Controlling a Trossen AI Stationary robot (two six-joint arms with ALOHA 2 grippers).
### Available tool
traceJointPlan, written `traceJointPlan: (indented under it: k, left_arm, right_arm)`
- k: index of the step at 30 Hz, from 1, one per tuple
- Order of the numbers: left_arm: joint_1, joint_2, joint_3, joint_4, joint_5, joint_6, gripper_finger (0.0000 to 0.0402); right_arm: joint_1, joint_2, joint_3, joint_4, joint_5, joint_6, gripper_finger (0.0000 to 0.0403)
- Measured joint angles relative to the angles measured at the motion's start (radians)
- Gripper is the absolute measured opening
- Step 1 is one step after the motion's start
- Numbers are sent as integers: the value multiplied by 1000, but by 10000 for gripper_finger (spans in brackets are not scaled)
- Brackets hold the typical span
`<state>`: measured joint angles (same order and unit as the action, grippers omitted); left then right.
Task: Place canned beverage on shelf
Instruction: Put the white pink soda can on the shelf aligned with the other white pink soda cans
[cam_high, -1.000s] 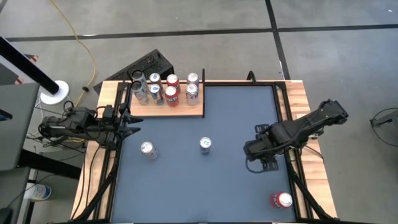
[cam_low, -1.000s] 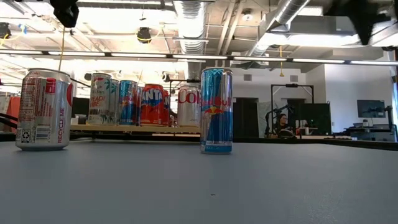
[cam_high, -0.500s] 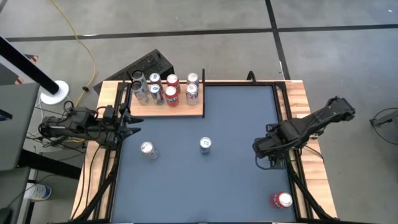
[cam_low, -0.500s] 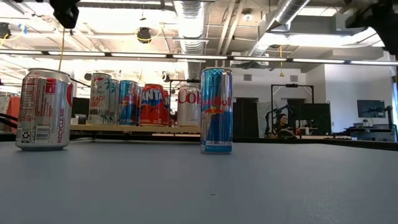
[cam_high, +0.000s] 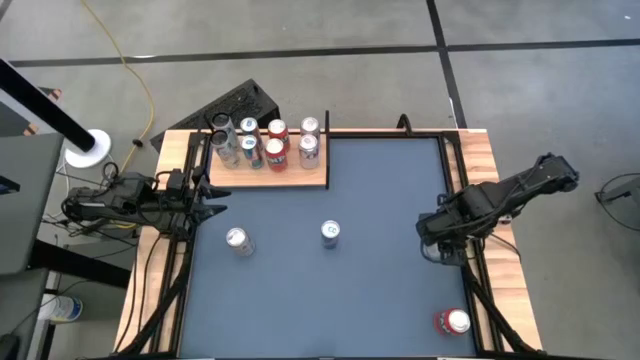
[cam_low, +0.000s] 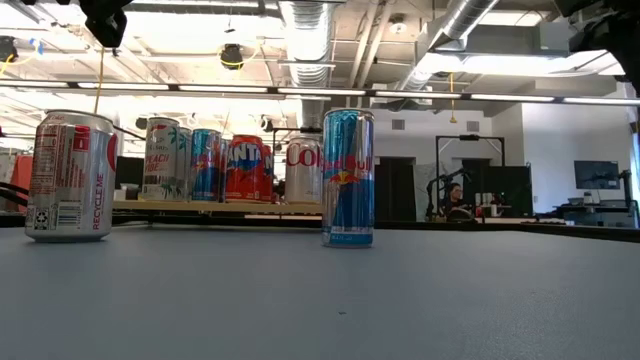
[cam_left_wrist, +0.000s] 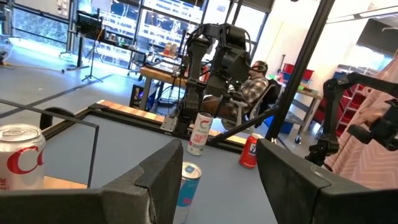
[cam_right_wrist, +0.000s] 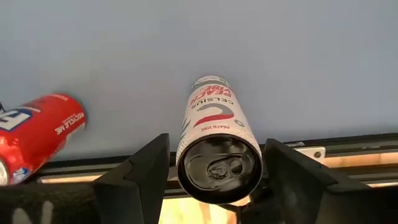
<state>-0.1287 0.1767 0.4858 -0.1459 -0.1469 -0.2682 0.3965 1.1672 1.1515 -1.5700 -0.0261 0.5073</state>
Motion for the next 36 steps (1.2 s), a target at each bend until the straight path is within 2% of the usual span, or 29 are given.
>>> traceJointPlan:
  k: [8, 21, 26, 29, 36]
  left_arm:
    - [0, 0, 0, -10, 0, 1, 191]
    - [0, 0, 0, -23, 0, 2, 191]
    - [0, 0, 0, -23, 0, 2, 191]
    - [0, 0, 0, -27, 0, 3, 192]
    - [0, 0, 0, -31, 0, 3, 192]
  right_arm:
    - [3, -59, -101, -1, -33, 102, 249]
    - [2, -67, -111, -1, -32, 124, 250]
    - [3, -54, -147, 10, -36, 122, 250]
    - [1, -31, -179, -2, -73, 116, 250]
    - [3, 15, -180, 12, -71, 112, 249]
